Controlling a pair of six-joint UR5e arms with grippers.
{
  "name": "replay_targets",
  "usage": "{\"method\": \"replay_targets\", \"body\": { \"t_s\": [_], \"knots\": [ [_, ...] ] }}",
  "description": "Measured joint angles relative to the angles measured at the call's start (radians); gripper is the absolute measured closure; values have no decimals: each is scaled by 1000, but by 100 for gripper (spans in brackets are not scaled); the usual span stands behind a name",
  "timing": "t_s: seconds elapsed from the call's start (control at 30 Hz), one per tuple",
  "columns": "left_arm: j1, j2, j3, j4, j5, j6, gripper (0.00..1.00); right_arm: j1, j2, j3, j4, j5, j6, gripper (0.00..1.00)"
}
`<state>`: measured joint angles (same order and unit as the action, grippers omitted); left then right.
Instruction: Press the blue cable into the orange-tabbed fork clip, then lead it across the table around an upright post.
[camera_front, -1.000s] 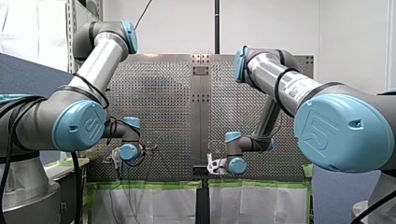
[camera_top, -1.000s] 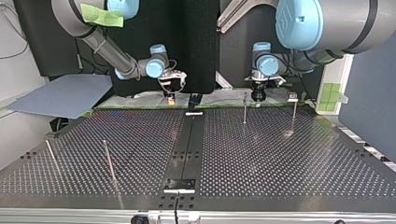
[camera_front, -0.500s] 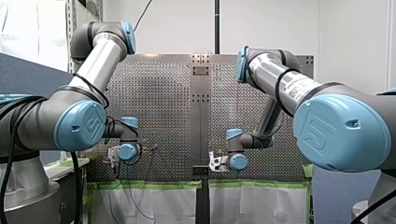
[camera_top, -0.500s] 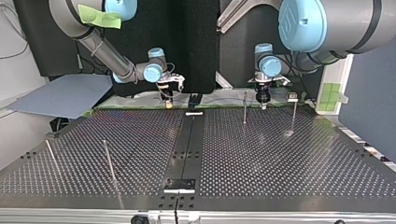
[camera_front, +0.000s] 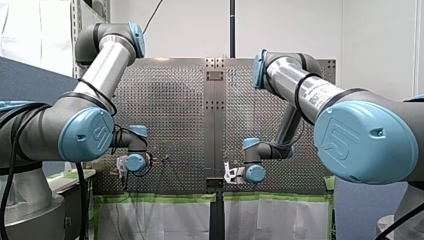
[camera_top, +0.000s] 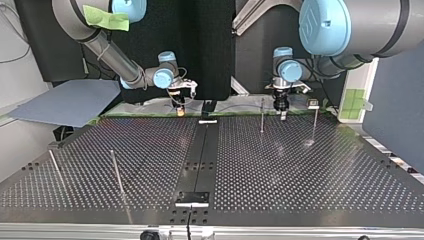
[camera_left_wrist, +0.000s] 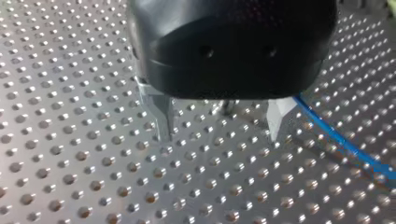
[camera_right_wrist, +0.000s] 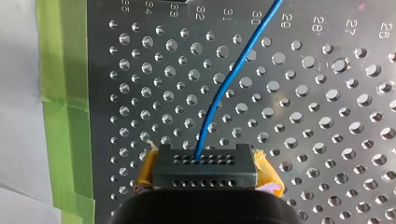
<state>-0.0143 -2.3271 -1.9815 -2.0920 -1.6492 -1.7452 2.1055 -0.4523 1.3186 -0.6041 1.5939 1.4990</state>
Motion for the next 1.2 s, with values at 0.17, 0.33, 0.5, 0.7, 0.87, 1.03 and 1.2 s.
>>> {"method": "replay_targets", "body": {
  "t_s": [0.17,0.33,0.5,0.7,0.87,1.03,1.2],
  "knots": [
    [0,0,0,-39,-12,1,0,0,0,0,0,0,0,100],
    [-3,0,0,-86,-17,5,0,0,0,0,1,0,0,100],
    [-6,0,0,-130,4,32,0,0,0,0,0,0,1,100],
    [-14,0,-10,-179,29,42,0,0,0,0,-1,0,1,100],
    [-15,1,-18,-220,66,47,0,-1,0,0,-2,-1,1,100],
    [-16,1,-23,-264,84,59,0,-4,1,0,-2,-1,0,100],
    [-8,3,-32,-299,97,61,0,-4,1,0,-2,-1,0,100]
  ]
}}
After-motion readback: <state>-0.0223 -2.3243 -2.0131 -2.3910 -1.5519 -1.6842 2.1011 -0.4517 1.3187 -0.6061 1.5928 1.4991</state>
